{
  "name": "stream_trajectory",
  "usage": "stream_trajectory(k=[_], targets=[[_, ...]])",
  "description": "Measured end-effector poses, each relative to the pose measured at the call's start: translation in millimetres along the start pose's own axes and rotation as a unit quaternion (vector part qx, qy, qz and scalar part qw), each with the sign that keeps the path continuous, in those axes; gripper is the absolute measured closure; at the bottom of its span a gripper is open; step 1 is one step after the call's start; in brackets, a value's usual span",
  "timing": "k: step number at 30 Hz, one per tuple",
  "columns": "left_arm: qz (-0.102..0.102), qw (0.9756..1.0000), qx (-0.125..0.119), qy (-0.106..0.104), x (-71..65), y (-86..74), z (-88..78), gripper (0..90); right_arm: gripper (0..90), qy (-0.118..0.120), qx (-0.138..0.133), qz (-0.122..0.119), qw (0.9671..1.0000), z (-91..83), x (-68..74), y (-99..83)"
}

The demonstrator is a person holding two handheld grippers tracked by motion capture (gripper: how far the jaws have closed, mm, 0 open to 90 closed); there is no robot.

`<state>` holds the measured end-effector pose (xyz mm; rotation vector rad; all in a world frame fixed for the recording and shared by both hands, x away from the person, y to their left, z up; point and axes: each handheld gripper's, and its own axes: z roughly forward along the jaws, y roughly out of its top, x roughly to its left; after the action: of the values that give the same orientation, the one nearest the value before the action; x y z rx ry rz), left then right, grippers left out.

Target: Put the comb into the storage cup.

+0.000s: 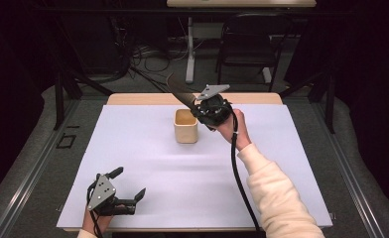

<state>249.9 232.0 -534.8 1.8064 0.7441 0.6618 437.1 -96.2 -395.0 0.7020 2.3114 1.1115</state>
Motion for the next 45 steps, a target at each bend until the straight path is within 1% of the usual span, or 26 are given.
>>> stream_trajectory(k=[7, 16, 20, 26, 31, 36, 43, 45], targets=[[0.000, 1.0000, 0.000, 0.000, 0.2, -0.1, 0.0, 0.5, 72.3, -0.001, -0.003, -0.012, 0.9999, 3.6, 0.2, 6.8], [0.000, 1.0000, 0.001, -0.001, -0.1, 0.0, 0.3, 0.6, 72.3, 0.000, -0.010, -0.014, 0.9999, 7.6, -0.8, 10.2], [0.000, 1.0000, 0.001, -0.002, -0.1, 0.0, 0.5, 0.6, 72.3, -0.004, -0.013, -0.024, 0.9996, 10.2, 0.1, 11.3], [-0.001, 1.0000, 0.000, -0.001, 0.1, -0.1, 0.3, 0.6, 72.3, -0.007, -0.017, -0.022, 0.9996, 14.3, 0.1, 13.5], [0.000, 1.0000, -0.001, 0.000, 0.1, 0.1, 0.2, 0.7, 72.3, -0.012, -0.031, -0.023, 0.9992, 15.1, -0.1, 17.2], [-0.001, 1.0000, -0.002, -0.001, 0.2, 0.1, 0.3, 0.6, 72.4, -0.018, -0.036, -0.027, 0.9988, 18.0, -1.2, 19.0], [-0.002, 1.0000, -0.002, 0.000, 0.1, 0.1, 0.1, 0.8, 72.4, -0.017, -0.049, -0.020, 0.9985, 23.1, -0.1, 20.9], [-0.002, 1.0000, -0.003, 0.000, 0.1, 0.2, -0.1, 0.8, 72.4, -0.017, -0.051, -0.021, 0.9983, 24.7, 0.7, 21.3]])
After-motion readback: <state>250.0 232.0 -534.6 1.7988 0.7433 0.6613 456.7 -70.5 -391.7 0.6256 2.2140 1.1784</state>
